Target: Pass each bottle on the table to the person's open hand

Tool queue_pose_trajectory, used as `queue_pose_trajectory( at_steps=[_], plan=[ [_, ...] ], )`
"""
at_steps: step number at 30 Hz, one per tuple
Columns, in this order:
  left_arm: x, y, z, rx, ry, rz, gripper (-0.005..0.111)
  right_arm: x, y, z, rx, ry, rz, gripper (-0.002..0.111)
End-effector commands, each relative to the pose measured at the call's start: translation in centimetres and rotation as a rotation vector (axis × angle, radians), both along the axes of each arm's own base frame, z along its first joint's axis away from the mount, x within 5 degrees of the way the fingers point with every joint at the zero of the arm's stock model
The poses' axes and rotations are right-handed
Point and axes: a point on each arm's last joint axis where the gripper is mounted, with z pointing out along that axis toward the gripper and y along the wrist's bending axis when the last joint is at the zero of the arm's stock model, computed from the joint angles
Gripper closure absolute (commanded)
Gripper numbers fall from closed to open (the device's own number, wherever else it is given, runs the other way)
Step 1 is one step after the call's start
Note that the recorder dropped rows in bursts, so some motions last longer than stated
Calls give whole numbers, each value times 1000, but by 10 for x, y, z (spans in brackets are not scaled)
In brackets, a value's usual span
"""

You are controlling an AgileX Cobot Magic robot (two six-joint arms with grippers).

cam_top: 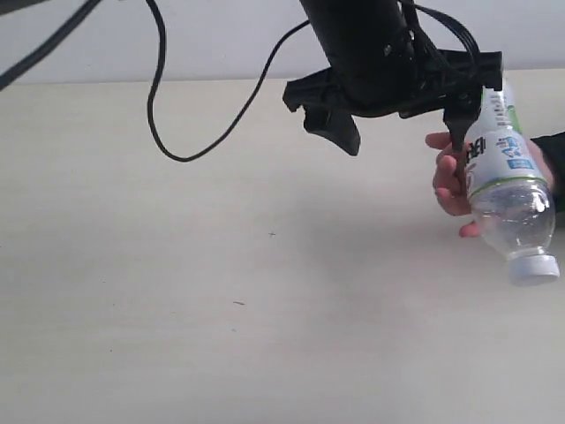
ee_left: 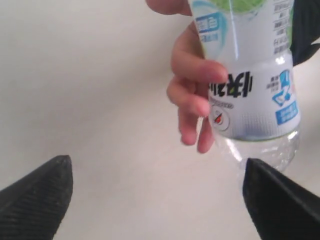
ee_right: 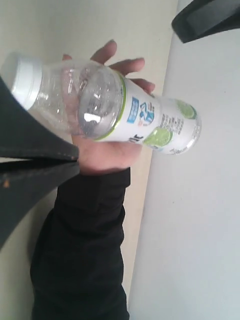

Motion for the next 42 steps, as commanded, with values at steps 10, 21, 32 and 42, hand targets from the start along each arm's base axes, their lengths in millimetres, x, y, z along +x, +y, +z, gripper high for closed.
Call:
queue_pose_trajectory(
  at_steps=[10, 21, 32, 42],
  plan=[
    [-16, 50, 81, 48, -228, -85, 106, 0, 0, 0, -1, -10, -6, 108],
    [-59, 125, 136, 96, -426, -98, 107, 0, 0, 0, 2, -10, -6, 108],
    [-113, 222, 124, 115, -691, -46, 107, 0, 0, 0, 2, -10, -6, 108],
    [-158, 282, 85, -182, -944, 101, 107, 0, 0, 0, 2, -10, -6, 108]
  ],
)
